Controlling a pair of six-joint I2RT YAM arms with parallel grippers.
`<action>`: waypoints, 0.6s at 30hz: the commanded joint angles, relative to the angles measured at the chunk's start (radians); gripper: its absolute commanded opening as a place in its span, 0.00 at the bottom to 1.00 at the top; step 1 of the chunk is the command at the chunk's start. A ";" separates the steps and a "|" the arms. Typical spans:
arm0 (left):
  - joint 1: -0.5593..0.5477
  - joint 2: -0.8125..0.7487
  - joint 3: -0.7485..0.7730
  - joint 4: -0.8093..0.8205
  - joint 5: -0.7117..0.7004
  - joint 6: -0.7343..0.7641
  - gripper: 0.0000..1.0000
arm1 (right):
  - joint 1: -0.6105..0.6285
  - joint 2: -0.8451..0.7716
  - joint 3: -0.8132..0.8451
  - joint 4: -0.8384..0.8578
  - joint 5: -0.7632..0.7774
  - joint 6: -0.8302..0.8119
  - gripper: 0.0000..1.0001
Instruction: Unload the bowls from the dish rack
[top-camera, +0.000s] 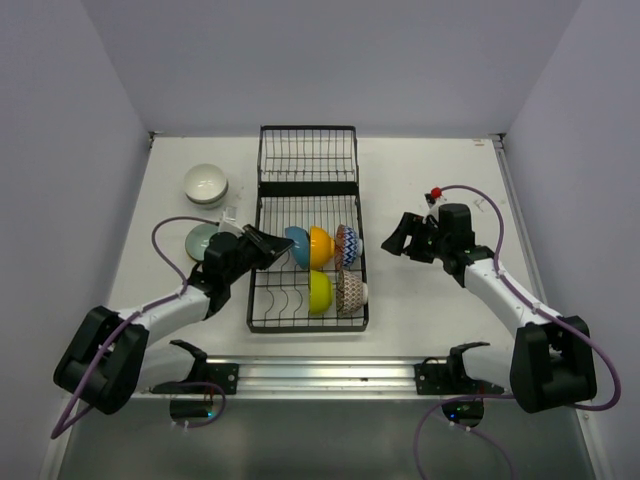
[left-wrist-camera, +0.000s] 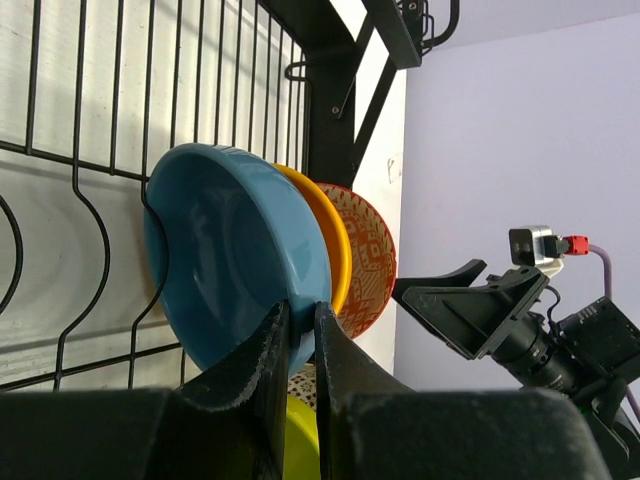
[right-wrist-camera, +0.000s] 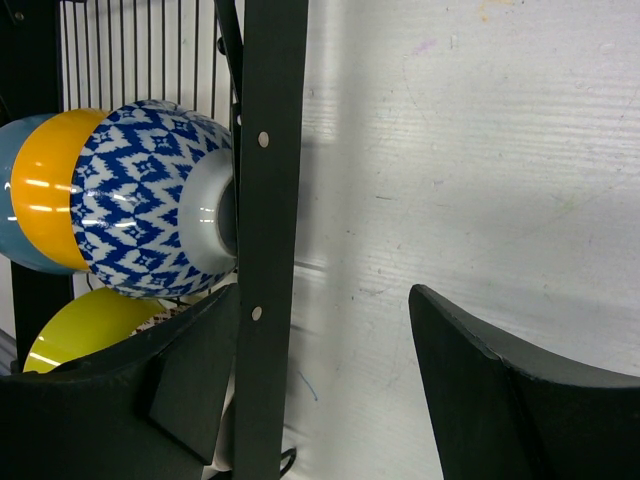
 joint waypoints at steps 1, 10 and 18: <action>0.004 -0.034 0.031 -0.010 -0.065 -0.019 0.00 | -0.003 0.001 0.004 0.029 -0.001 -0.014 0.72; 0.009 -0.057 0.073 -0.041 -0.135 -0.028 0.00 | -0.003 0.004 0.004 0.031 0.001 -0.014 0.72; 0.011 -0.025 0.102 -0.024 -0.148 -0.063 0.00 | -0.003 0.007 0.006 0.035 -0.001 -0.014 0.72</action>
